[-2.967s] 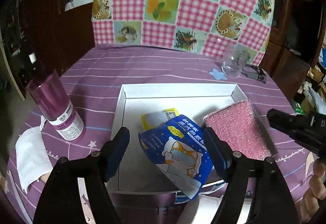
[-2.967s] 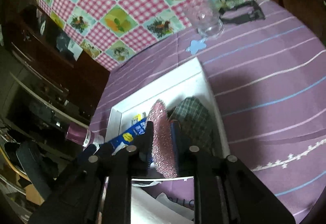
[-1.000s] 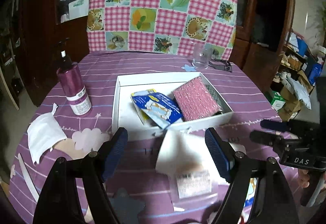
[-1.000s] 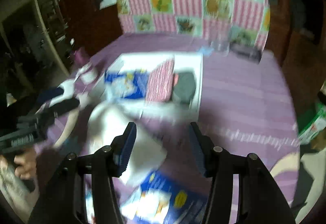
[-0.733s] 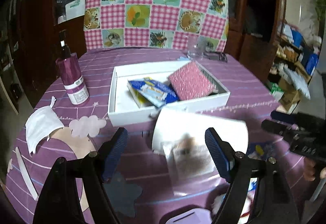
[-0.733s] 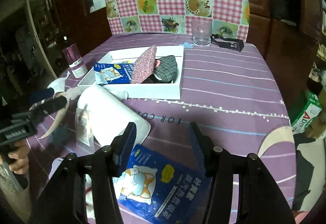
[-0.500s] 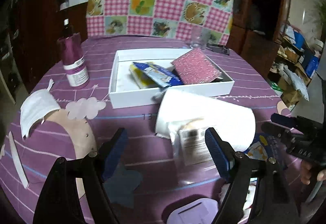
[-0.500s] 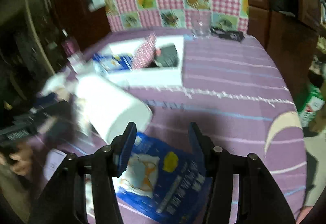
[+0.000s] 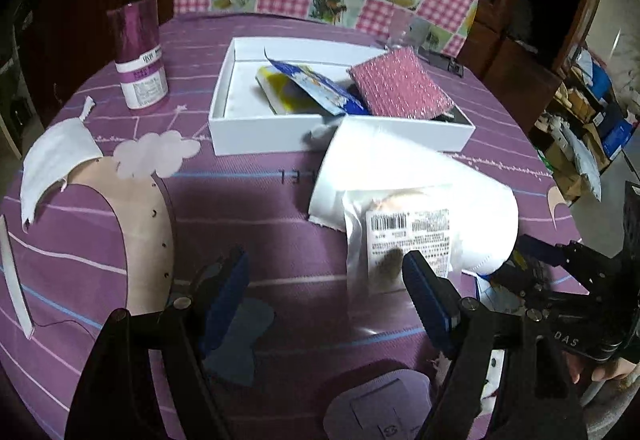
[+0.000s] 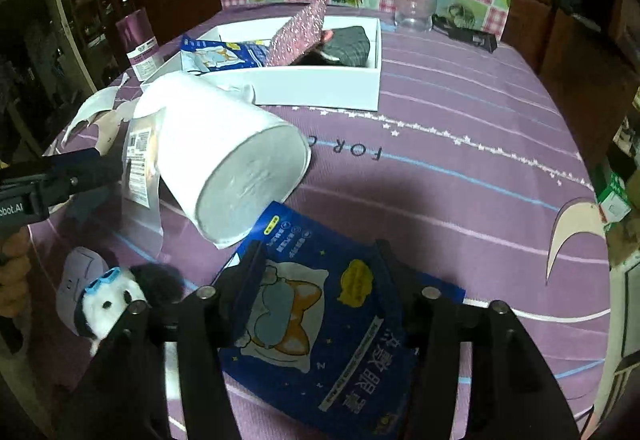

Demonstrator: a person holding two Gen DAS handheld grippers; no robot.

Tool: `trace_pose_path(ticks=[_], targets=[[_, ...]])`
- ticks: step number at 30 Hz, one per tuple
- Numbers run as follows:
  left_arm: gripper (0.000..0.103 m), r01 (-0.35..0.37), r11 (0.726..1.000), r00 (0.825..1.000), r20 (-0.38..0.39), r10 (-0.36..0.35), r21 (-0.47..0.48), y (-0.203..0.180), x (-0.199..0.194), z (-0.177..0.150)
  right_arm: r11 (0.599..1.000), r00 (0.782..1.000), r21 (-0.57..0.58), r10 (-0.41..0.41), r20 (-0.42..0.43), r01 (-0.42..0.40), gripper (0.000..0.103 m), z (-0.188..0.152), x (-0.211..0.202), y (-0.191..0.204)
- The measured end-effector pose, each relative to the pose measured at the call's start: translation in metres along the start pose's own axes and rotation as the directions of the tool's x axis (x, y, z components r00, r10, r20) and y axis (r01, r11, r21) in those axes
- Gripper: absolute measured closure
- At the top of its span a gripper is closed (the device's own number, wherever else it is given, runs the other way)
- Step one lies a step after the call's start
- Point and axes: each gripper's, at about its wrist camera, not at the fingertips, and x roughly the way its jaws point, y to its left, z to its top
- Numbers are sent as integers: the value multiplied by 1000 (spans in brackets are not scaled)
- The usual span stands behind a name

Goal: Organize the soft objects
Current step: 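Reach the left tool toward the bagged white roll while the right tool approaches the white plush toy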

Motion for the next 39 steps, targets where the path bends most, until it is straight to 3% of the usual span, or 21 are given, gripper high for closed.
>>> trace_pose_path(ticks=[2, 17, 30, 35, 39], targets=[[24, 8, 1000, 1000, -17, -7, 7, -2, 2, -1, 1000, 1000, -15, 3, 0, -3, 28, -2, 0, 2], [24, 24, 996, 1000, -22, -23, 85, -22, 1, -8, 998, 1000, -69, 8, -18, -9, 10, -3, 5, 13], [24, 28, 994, 999, -28, -25, 110, -26, 1, -10, 1000, 1000, -27, 8, -22, -9, 11, -2, -1, 10], [24, 23, 994, 999, -28, -20, 108, -25, 2, -10, 1000, 999, 14, -6, 49, 5, 23, 3, -17, 3], [24, 11, 994, 999, -33, -7, 113, -26, 3, -11, 999, 997, 51, 4, 79, -8, 25, 5, -23, -1]])
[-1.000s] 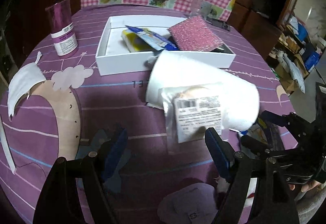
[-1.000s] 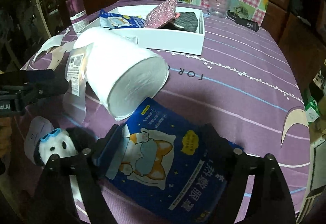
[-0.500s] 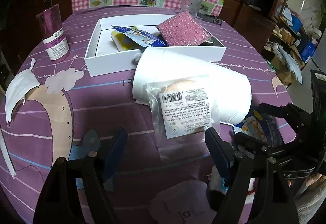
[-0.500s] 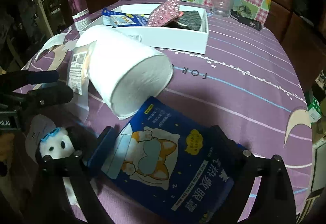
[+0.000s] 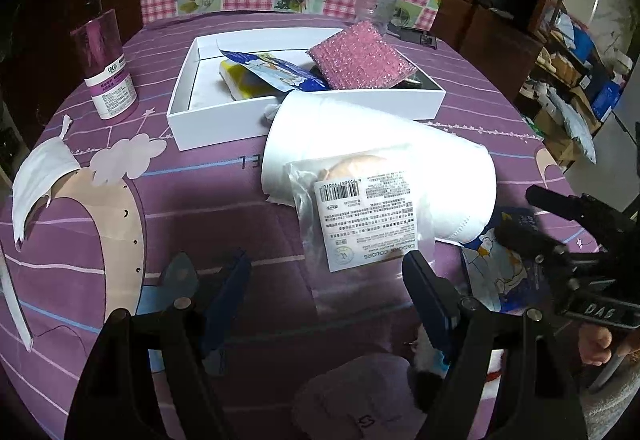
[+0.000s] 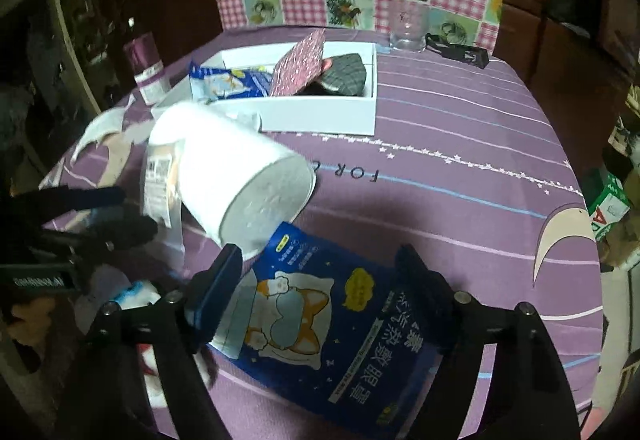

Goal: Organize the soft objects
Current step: 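Reach the left tool toward the bagged white roll while the right tool approaches the white plush toy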

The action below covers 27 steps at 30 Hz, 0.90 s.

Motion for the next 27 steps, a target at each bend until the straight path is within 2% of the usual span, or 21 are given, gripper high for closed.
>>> trace_pose_path(ticks=[5, 7, 13, 16, 20, 24, 27], targets=[[24, -33, 999, 999, -14, 33, 16, -1, 1, -1, 999, 998, 15, 50, -25, -49, 25, 1, -1, 3], [24, -41, 999, 999, -14, 41, 21, -1, -1, -2, 997, 996, 9, 82, -38, -81, 29, -1, -1, 6], [24, -87, 996, 996, -33, 87, 14, 5, -2, -2, 992, 993, -57, 115, -6, -115, 31, -5, -11, 22], [24, -86, 996, 996, -30, 86, -1, 8, -6, -1, 987, 991, -88, 135, -10, -136, 41, -8, -14, 29], [24, -87, 996, 996, -15, 87, -6, 9, -10, -1, 977, 982, -107, 183, -40, -186, 50, -11, -14, 37], [24, -114, 993, 993, -34, 114, -11, 11, -6, -1, 958, 965, -123, 249, -77, -257, 51, -15, -15, 45], [24, -133, 991, 990, -48, 132, -10, 11, -2, -1, 951, 960, -152, 252, -118, -269, 51, -21, -11, 55]])
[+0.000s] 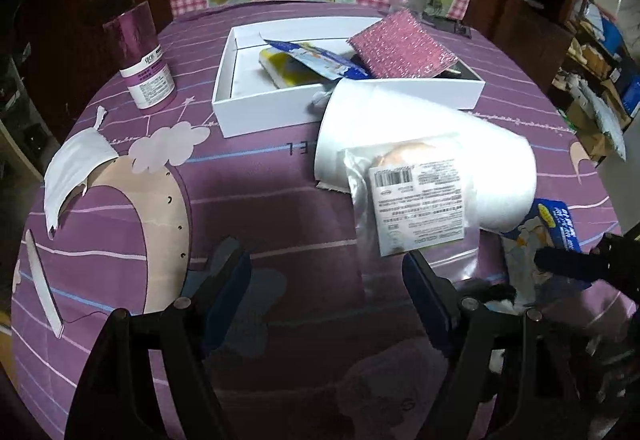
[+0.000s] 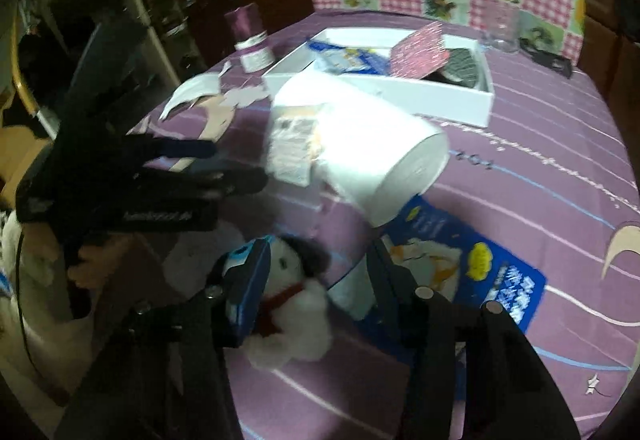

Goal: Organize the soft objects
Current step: 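Reach the left tool toward the bagged white roll while the right tool approaches the white plush toy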

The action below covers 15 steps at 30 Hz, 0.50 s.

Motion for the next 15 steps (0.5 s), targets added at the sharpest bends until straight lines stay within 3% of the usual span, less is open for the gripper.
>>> trace_pose_path(ticks=[15], targets=[[24, -7, 1000, 1000, -7, 7, -2, 2, 4, 0, 994, 997, 88, 61, -36, -58, 55, -1, 3, -15]])
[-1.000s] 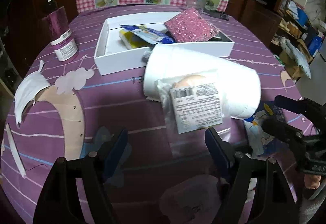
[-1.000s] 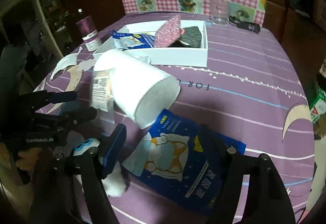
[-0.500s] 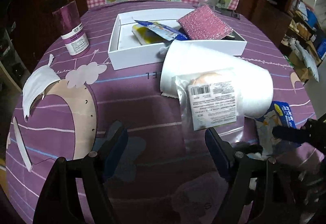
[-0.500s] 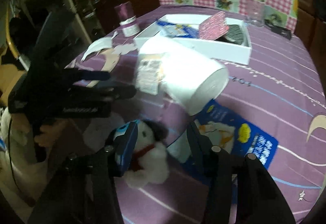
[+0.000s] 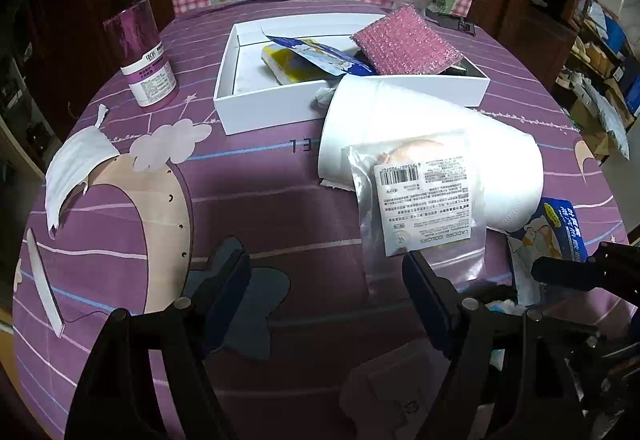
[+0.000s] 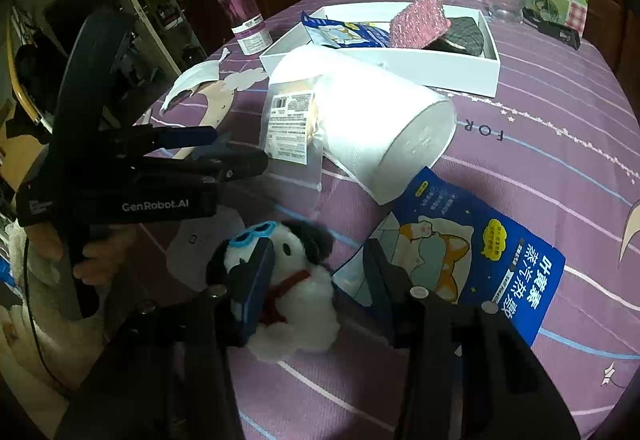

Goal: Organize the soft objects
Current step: 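Reach the left tool toward the bagged white roll while the right tool approaches the white plush toy, then close the right tool around the white plush dog toy and lift it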

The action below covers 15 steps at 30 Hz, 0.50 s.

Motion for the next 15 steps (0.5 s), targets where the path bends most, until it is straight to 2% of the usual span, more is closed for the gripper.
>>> trace_pose_path(ticks=[5, 8, 12, 15], targets=[[24, -1, 1000, 1000, -1, 1, -4, 1, 1, 0, 1000, 998, -20, 25, 59, -24, 55, 1, -13, 5], [24, -2, 1000, 1000, -3, 2, -3, 1, 2, 0, 997, 997, -59, 45, 66, -42, 55, -2, -16, 14], [24, -4, 1000, 1000, -2, 4, 1, 1, 2, -1, 996, 1000, -88, -13, -11, 12, 55, -5, 2, 20], [24, -6, 1000, 1000, -3, 6, 0, 0, 2, -1, 998, 999, -38, 39, -38, -41, 55, -5, 7, 12]])
